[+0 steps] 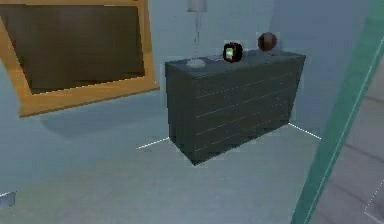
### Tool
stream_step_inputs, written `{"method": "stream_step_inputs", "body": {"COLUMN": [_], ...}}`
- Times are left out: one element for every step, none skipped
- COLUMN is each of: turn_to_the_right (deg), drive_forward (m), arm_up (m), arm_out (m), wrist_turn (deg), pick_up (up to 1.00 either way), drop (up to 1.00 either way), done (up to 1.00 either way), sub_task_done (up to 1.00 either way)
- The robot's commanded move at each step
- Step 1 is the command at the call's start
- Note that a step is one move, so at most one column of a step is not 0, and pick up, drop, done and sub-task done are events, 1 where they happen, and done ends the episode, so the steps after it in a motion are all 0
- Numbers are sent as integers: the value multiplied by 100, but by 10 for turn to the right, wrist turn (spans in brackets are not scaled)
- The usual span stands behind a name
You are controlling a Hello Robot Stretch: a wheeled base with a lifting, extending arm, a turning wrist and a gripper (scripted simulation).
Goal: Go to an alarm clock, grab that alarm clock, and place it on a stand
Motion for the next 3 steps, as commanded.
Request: {"method": "stream_step_inputs", "body": {"turn_to_the_right": [0, 30, 0], "drive_forward": [55, 0, 35], "arm_up": [0, 0, 0], "arm_out": [0, 0, 0], "wrist_turn": [0, 0, 0], "pick_up": [0, 0, 0], "drop": [0, 0, 0], "done": [0, 0, 0], "sub_task_done": [0, 0, 0]}}
